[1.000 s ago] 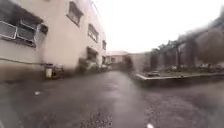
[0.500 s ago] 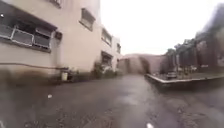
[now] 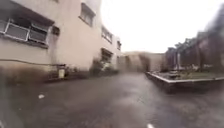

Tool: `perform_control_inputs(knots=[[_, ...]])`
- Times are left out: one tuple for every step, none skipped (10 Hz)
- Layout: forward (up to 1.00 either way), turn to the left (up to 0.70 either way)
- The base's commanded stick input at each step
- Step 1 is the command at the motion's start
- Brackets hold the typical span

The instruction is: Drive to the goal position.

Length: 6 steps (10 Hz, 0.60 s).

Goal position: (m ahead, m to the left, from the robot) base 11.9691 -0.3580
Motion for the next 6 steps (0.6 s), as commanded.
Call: perform_control_inputs(knots=[[0.50, 0.08], [0.50, 0.08], [0.50, 0.08], [0.50, 0.08], [0.50, 0.08], [0.50, 0.08]])
